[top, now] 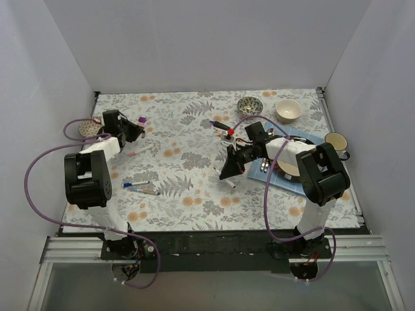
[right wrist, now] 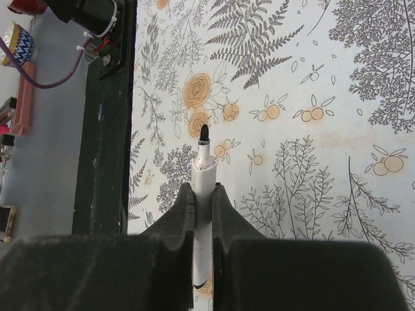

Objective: Open the pen caps

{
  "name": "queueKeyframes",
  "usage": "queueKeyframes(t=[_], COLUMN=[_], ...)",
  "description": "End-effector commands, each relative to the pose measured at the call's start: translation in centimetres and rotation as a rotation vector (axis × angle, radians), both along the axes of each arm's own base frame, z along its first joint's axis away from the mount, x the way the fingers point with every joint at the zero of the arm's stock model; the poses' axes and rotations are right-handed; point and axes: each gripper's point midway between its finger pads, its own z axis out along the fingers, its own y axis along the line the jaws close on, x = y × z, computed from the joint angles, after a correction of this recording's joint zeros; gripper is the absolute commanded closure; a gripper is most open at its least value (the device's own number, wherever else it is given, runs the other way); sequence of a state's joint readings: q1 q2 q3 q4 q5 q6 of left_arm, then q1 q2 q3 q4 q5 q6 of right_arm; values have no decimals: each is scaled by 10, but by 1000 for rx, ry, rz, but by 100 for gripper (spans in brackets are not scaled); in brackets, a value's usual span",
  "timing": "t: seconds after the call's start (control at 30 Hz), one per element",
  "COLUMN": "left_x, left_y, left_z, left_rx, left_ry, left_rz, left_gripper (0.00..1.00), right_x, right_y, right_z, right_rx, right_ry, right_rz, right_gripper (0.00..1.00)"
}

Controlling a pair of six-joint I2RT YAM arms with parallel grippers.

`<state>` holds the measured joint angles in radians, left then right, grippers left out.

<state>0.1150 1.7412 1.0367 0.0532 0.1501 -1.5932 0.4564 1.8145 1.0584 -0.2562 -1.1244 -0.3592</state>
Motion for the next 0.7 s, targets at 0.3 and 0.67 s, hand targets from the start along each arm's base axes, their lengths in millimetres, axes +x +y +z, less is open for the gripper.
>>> queueKeyframes(t=[0.3, 0.67], left_x=[6, 6], left_y=[37, 42], left_z=[-29, -29], left_rx=[0, -11], left_ry=[76, 72], left_rz=[67, 65], left_gripper=[71, 61], right_x=[9, 11], right_y=[1, -1], right_z=[14, 15], right_rx=[19, 21], right_ry=[-50, -51], right_rz=[6, -1], right_gripper=[99, 99])
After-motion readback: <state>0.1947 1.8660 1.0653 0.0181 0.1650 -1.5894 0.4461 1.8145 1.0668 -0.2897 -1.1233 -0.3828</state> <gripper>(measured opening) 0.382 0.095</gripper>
